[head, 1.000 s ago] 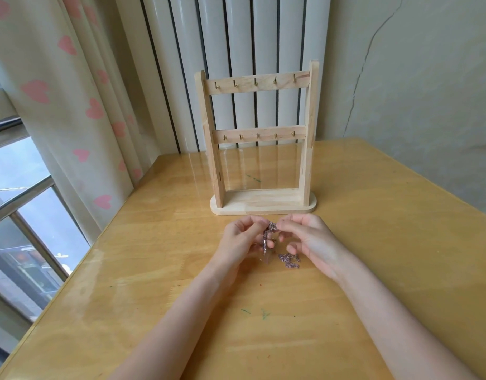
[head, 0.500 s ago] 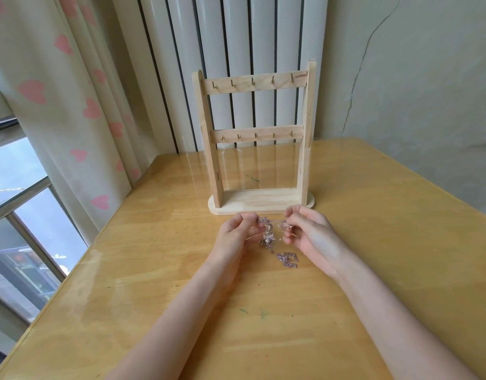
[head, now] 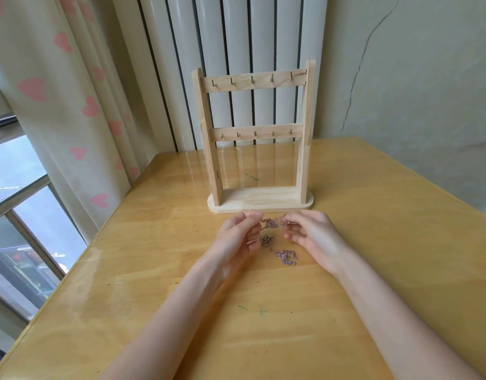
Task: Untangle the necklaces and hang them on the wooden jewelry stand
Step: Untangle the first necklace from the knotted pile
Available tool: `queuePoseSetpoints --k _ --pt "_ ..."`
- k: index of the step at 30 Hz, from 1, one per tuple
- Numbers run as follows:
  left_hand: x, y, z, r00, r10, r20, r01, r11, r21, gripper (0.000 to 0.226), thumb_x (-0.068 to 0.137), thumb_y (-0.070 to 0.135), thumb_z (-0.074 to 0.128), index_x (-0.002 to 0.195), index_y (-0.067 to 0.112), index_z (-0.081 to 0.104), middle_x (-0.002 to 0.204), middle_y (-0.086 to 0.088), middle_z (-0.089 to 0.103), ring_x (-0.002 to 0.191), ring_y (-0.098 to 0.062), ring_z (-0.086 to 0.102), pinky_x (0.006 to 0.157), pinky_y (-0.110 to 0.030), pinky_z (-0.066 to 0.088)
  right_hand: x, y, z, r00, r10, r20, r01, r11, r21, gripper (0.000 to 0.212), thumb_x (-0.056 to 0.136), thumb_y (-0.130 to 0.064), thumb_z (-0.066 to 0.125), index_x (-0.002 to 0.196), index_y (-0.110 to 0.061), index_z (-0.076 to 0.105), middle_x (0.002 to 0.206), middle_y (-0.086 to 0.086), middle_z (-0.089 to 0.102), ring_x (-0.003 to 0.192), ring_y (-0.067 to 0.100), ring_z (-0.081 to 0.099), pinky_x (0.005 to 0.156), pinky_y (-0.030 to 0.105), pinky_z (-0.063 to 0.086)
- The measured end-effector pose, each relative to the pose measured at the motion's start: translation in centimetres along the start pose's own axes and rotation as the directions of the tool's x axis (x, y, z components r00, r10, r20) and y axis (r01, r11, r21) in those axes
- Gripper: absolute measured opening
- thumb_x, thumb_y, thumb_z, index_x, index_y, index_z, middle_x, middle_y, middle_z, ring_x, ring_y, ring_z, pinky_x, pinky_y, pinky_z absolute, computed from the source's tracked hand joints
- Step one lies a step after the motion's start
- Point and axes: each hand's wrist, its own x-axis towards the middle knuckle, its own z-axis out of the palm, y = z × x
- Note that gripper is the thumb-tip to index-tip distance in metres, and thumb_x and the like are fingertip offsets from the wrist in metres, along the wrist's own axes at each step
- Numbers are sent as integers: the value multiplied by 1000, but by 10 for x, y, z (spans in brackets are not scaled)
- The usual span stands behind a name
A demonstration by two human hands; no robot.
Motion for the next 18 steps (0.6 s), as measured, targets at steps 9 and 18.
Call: queuePoseSetpoints --k 9,18 --pt "-1 -6 0 989 129 -70 -91 910 404 17 89 3 49 84 16 60 45 10 44 44 -6 34 43 -15 28 -3 -3 4 975 78 207 -147 928 343 9 83 -11 58 75 -8 55 66 6 58 63 18 59 56 24 47" --pt "-3 -9 -1 998 50 38 -59 943 326 18 90 12 53 79 18 66 51 8 45 51 -6 37 56 -21 31 -2 -2 0 992 86 94 -110 947 303 10 86 -8 59 76 -9 58 60 2 58 53 12 56 49 20 46"
